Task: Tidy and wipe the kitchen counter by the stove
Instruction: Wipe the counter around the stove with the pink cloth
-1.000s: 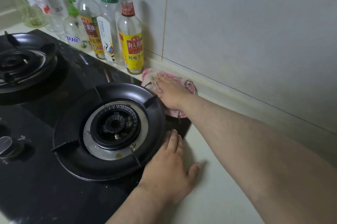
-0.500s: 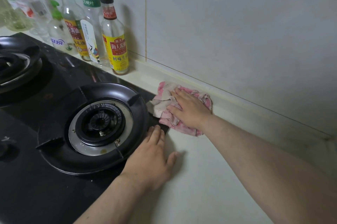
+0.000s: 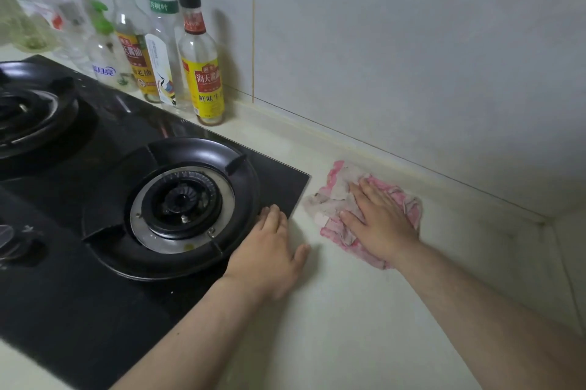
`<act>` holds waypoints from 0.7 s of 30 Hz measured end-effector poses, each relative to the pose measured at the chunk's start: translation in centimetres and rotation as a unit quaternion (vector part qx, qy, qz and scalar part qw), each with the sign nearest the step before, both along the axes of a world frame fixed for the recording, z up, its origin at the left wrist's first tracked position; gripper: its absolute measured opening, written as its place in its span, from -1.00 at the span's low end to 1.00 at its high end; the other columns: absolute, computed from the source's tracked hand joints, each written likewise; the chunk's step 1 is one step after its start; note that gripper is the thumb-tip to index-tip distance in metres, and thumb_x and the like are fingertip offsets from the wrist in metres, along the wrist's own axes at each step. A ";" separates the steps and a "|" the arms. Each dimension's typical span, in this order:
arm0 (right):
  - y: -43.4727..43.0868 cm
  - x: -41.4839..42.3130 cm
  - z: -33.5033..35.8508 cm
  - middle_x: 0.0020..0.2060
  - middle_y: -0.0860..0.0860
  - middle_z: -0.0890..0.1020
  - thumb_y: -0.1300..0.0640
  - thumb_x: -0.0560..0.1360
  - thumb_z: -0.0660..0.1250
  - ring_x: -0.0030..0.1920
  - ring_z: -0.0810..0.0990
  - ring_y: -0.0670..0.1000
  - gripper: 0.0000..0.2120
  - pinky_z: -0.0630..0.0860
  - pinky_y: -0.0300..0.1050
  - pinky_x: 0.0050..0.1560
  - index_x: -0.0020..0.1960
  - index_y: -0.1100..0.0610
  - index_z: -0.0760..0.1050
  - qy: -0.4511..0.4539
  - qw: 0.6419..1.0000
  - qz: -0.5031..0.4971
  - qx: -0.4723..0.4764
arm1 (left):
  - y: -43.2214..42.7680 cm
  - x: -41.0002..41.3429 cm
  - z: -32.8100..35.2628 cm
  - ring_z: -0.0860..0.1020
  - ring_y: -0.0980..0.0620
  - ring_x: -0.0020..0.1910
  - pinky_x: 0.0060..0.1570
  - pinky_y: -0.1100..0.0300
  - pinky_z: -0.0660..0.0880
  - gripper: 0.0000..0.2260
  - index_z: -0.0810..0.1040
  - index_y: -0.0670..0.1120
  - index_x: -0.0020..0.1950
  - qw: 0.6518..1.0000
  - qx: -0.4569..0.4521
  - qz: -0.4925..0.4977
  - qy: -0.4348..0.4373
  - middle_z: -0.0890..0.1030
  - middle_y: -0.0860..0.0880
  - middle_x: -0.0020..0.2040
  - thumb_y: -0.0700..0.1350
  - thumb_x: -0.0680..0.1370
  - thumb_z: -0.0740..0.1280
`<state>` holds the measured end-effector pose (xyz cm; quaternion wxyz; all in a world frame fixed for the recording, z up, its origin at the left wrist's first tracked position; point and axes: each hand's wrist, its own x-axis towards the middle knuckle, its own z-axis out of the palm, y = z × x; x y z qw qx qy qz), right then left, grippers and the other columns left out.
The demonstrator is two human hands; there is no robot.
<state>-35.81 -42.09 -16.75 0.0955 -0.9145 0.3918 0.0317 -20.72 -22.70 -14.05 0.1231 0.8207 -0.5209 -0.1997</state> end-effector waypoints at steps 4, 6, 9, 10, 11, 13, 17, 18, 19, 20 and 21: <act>2.6 0.5 0.5 0.59 -0.03 0.04 -0.39 0.46 -0.07 0.58 -0.01 -0.02 -0.22 -0.07 -0.06 0.56 0.59 -0.04 0.06 -0.008 1.000 -0.023 0.016 | 0.8 -0.7 2.7 0.21 -0.01 0.51 0.43 0.23 0.12 -0.49 0.26 -0.15 0.52 0.995 -0.076 -0.025 0.064 0.27 -0.09 0.53 0.06 0.63 0.16; 3.9 1.1 0.7 0.58 -0.01 0.10 -0.39 0.40 -0.06 0.57 0.05 0.01 -0.19 -0.01 -0.03 0.56 0.57 -0.04 0.12 -0.021 0.999 -0.019 0.019 | 2.8 -0.2 4.4 0.49 0.04 0.27 0.23 0.22 0.38 -0.65 0.52 -0.07 0.34 0.986 -0.161 -0.031 0.039 0.54 0.02 0.30 -0.02 0.58 0.26; 4.6 2.0 0.9 0.58 -0.01 0.06 -0.36 0.48 0.09 0.57 0.02 0.04 -0.23 -0.01 0.01 0.55 0.58 -0.04 0.05 -0.002 1.000 -0.016 0.006 | 6.9 2.3 4.9 0.59 0.03 0.01 0.04 0.27 0.46 -0.76 0.67 -0.07 0.14 0.968 -0.246 0.031 -0.030 0.67 0.03 0.03 -0.10 0.49 0.37; 4.7 2.4 1.0 0.59 0.00 0.01 -0.38 0.48 0.06 0.57 -0.02 0.05 -0.20 -0.03 0.03 0.56 0.59 -0.03 0.00 0.013 1.000 -0.016 -0.003 | 8.2 3.3 4.7 0.59 0.02 0.02 0.05 0.27 0.44 -0.77 0.67 -0.08 0.14 0.970 -0.235 0.048 -0.039 0.67 0.02 0.04 -0.11 0.50 0.40; 4.8 2.8 0.9 0.60 0.01 -0.04 -0.41 0.46 -0.01 0.58 -0.07 0.05 -0.16 -0.07 0.05 0.56 0.60 0.00 -0.04 0.028 0.999 -0.009 -0.018 | 9.3 4.1 4.4 0.59 0.03 0.04 0.08 0.25 0.42 -0.75 0.67 -0.08 0.15 0.975 -0.213 0.054 -0.039 0.66 0.02 0.06 -0.07 0.50 0.39; 5.0 3.6 0.6 0.60 0.06 -0.12 -0.43 0.39 -0.20 0.59 -0.17 0.04 -0.07 -0.17 0.06 0.56 0.60 0.09 -0.07 0.048 0.997 0.013 -0.051 | 10.8 5.3 3.6 0.57 0.06 0.08 0.12 0.21 0.42 -0.68 0.66 -0.06 0.17 0.980 -0.188 0.046 -0.040 0.64 0.05 0.09 0.05 0.51 0.32; 5.0 4.4 0.4 0.60 0.02 -0.09 -0.48 0.36 -0.26 0.59 -0.16 -0.02 -0.01 -0.23 0.01 0.56 0.61 0.11 -0.06 0.046 0.997 0.016 -0.055 | 12.0 5.9 1.8 0.55 0.05 0.01 0.07 0.13 0.48 -0.75 0.69 -0.05 0.08 0.977 -0.211 0.029 -0.034 0.60 0.06 0.00 0.01 0.49 0.34; 5.0 4.4 0.4 0.60 0.01 -0.08 -0.49 0.38 -0.23 0.59 -0.15 -0.03 -0.02 -0.23 -0.01 0.56 0.61 0.10 -0.06 0.044 0.998 0.013 -0.053 | 12.2 6.0 1.4 0.56 0.03 -0.02 0.05 0.13 0.48 -0.76 0.70 -0.05 0.06 0.975 -0.218 0.031 -0.035 0.60 0.05 -0.02 0.00 0.50 0.33; 5.0 4.3 0.3 0.60 -0.01 -0.07 -0.49 0.39 -0.21 0.59 -0.14 -0.04 -0.04 -0.22 -0.02 0.56 0.61 0.08 -0.06 0.043 0.998 0.010 -0.052 | 12.4 6.0 1.2 0.56 0.02 -0.03 0.04 0.14 0.48 -0.75 0.70 -0.06 0.04 0.974 -0.222 0.030 -0.038 0.61 0.04 -0.03 0.00 0.50 0.31; 5.1 4.3 0.3 0.60 -0.01 -0.06 -0.49 0.41 -0.18 0.59 -0.13 -0.04 -0.06 -0.21 -0.02 0.56 0.61 0.07 -0.06 0.042 0.998 0.009 -0.050 | 12.6 6.0 1.1 0.57 0.01 -0.03 0.05 0.15 0.48 -0.74 0.70 -0.07 0.04 0.974 -0.222 0.026 -0.042 0.62 0.03 -0.02 0.00 0.50 0.30; 5.3 4.2 0.3 0.60 -0.02 -0.05 -0.48 0.43 -0.17 0.59 -0.12 -0.04 -0.08 -0.20 -0.02 0.57 0.61 0.06 -0.06 0.041 0.998 0.008 -0.050 | 12.7 5.9 1.0 0.57 0.00 -0.03 0.05 0.15 0.47 -0.75 0.70 -0.09 0.05 0.974 -0.219 0.026 -0.046 0.63 0.02 -0.02 -0.02 0.50 0.31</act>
